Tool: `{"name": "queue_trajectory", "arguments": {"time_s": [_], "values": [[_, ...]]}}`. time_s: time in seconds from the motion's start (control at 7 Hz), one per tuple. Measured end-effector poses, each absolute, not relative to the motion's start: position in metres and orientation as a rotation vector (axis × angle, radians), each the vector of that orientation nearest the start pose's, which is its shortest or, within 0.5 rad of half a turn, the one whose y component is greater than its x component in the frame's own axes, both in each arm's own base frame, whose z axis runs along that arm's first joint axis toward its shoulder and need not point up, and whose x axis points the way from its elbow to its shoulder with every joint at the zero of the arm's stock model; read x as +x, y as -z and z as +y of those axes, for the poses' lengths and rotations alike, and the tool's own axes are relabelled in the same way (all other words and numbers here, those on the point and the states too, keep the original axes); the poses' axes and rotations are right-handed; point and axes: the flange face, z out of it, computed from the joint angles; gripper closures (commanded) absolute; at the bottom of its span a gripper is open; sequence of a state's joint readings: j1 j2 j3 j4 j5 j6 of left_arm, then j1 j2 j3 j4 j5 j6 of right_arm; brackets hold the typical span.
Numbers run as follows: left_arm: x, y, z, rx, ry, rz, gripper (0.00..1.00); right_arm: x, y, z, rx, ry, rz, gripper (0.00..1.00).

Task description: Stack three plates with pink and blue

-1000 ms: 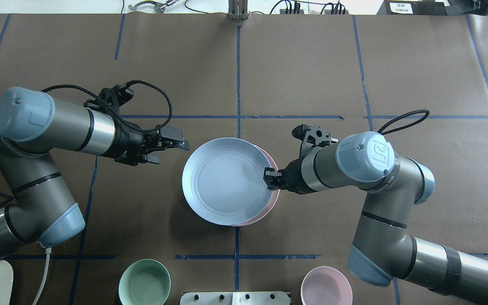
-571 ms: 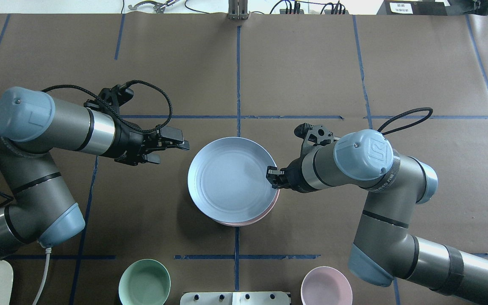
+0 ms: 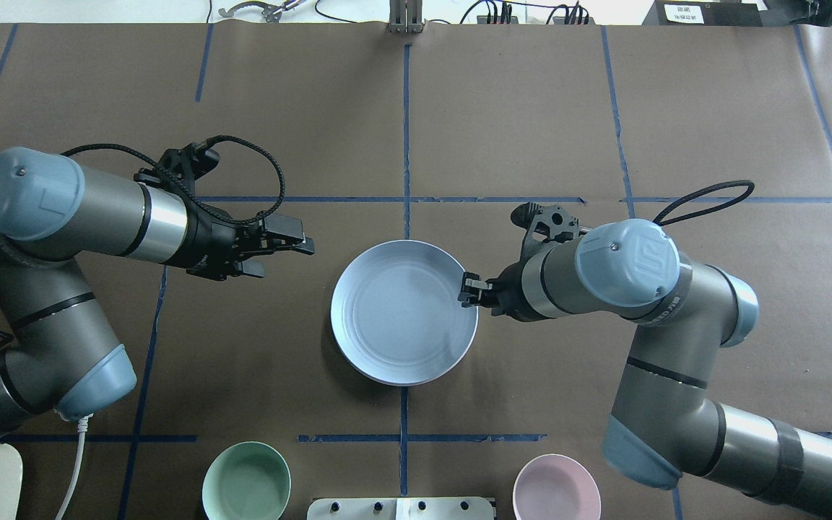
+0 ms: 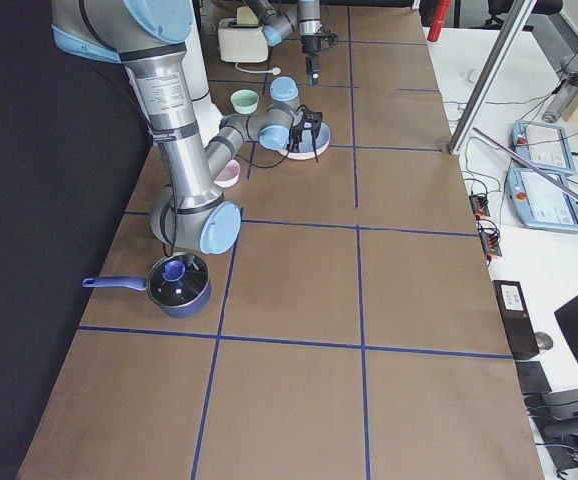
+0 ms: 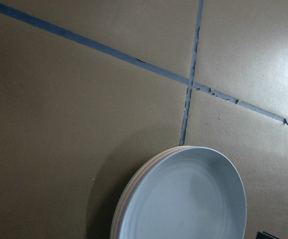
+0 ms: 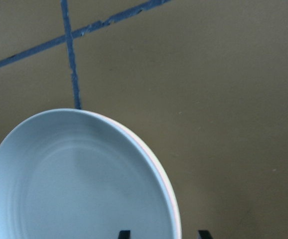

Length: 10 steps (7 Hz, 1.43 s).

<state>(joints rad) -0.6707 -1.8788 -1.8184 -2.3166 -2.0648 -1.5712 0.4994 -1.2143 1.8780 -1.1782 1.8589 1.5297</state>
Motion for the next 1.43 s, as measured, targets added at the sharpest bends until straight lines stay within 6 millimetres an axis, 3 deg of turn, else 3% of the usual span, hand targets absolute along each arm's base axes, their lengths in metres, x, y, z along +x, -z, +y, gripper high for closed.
{"name": "queue_trajectory", "arguments": {"time_s": [0.29,0.71,1.0,1.14,1.29,1.43], "values": [[0.341,-0.368,-0.444,0.107,0.165,1.212,0.00,-0.370,-0.332,-0.423,0.036,-0.259,-1.019,0.00],[0.190,-0.504,-0.492,0.244,-0.013,1.022,0.00,-0.190,-0.468,-0.476,0.172,-0.026,-0.855,0.00],[0.079,-0.555,-0.511,0.295,-0.082,0.886,0.00,-0.083,-0.549,-0.495,0.192,0.065,-0.841,0.00],[0.031,-0.573,-0.513,0.292,-0.115,0.822,0.00,-0.043,-0.584,-0.496,0.205,0.098,-0.840,0.00],[-0.011,-0.590,-0.511,0.271,-0.151,0.769,0.00,-0.012,-0.611,-0.495,0.216,0.123,-0.830,0.00],[-0.039,-0.604,-0.507,0.231,-0.177,0.735,0.00,0.014,-0.628,-0.492,0.210,0.144,-0.815,0.00]]}}
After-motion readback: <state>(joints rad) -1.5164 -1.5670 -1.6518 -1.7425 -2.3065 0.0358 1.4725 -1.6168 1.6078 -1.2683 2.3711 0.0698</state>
